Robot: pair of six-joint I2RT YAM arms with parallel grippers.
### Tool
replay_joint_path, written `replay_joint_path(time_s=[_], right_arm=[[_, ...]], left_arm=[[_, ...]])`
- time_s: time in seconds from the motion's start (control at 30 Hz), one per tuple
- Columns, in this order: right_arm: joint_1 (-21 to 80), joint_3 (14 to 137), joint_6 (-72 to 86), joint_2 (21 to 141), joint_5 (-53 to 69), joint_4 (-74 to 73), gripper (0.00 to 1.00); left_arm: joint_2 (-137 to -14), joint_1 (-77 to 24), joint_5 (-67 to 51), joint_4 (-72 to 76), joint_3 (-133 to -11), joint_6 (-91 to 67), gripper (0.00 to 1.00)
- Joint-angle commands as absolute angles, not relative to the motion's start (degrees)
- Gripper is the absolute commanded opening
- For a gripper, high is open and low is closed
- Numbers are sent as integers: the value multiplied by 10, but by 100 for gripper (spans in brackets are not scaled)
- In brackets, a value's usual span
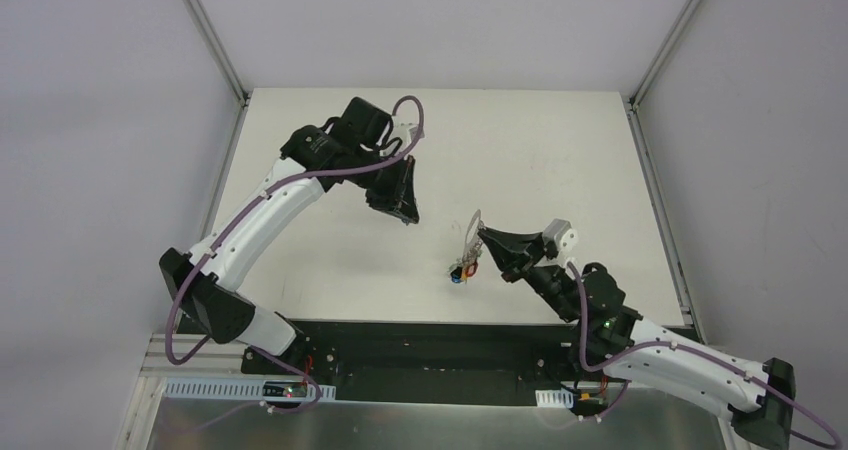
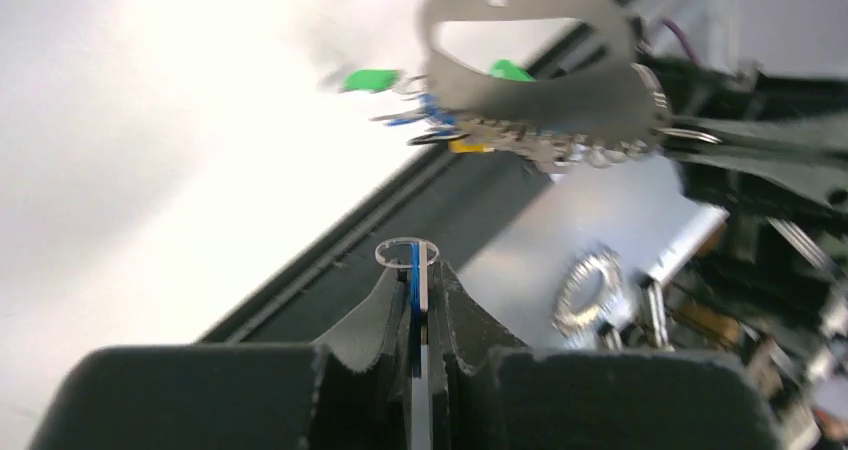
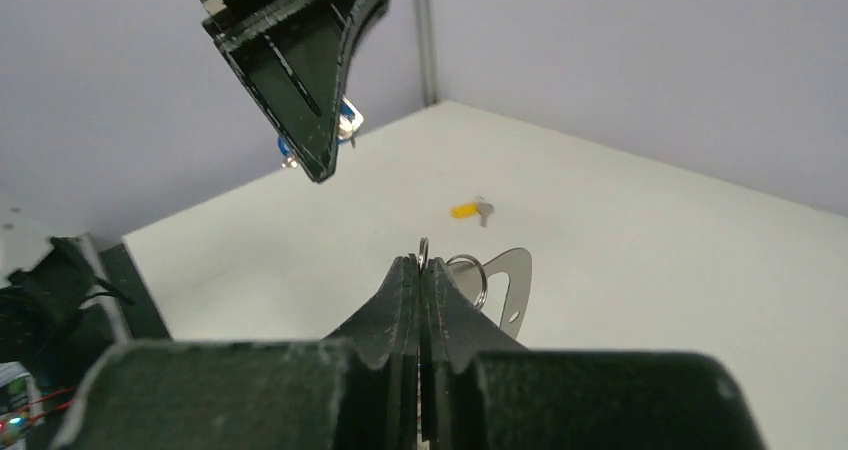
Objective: Remove the keys from the keyring
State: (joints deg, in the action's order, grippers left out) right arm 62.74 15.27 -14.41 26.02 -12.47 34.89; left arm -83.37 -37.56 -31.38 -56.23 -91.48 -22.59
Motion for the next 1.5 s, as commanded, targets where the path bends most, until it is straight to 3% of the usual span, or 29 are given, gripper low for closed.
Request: replay_joint_path(time_s=[0.0, 0.13, 0.27, 0.53, 0.87, 0.93, 1.0, 1.03, 1.1, 1.13, 1.17, 1.2, 1.23, 1.27, 1.3, 1.47], right_arm=[[610, 233, -156, 281, -262, 263, 0], [539, 343, -160, 370, -284, 111, 0], [427, 454, -160, 470, -223, 27, 0], [162, 613, -112, 644, -56, -34, 0], [4, 744, -76, 787, -23, -55, 0], [-11, 775, -73, 828, -22, -57, 0], [-22, 803, -72, 861, -32, -59, 0], [-26, 817, -72, 877, -35, -59, 0], [-35, 847, -70, 910, -30, -71, 0], [-40, 867, -69, 929, -29, -86, 7], [-45, 890, -65, 948, -29, -105, 22], [-48, 913, -60, 962, -36, -122, 44], [-49, 929, -47, 972, -66, -132, 77], [-49, 941, -24, 977, -99, -133, 93], [-49, 945, 4, 976, -121, -129, 98], [-46, 928, 104, 911, -134, -142, 99]], left_arm=[[-873, -342, -178, -525, -927, -190, 0], [-909, -306, -149, -454, -895, -194, 0], [-940, -275, -143, -379, -860, -218, 0], [-943, -236, -51, -247, -763, -230, 0], [-960, -143, -30, -164, -704, -251, 5], [-967, -134, -37, -154, -705, -259, 9], [-973, -134, -31, -152, -709, -259, 20], [-975, -134, -26, -152, -709, -261, 28], [-972, -134, -14, -152, -704, -269, 56], [-967, -134, -8, -151, -701, -270, 71], [-958, -134, -4, -151, -697, -271, 87], [-949, -134, -4, -150, -694, -270, 97], [-939, -134, 12, -150, -692, -270, 99], [-926, -134, 19, -150, -688, -271, 99], [-914, -134, 24, -150, -686, -270, 99], [-833, -134, 40, -158, -675, -269, 99]])
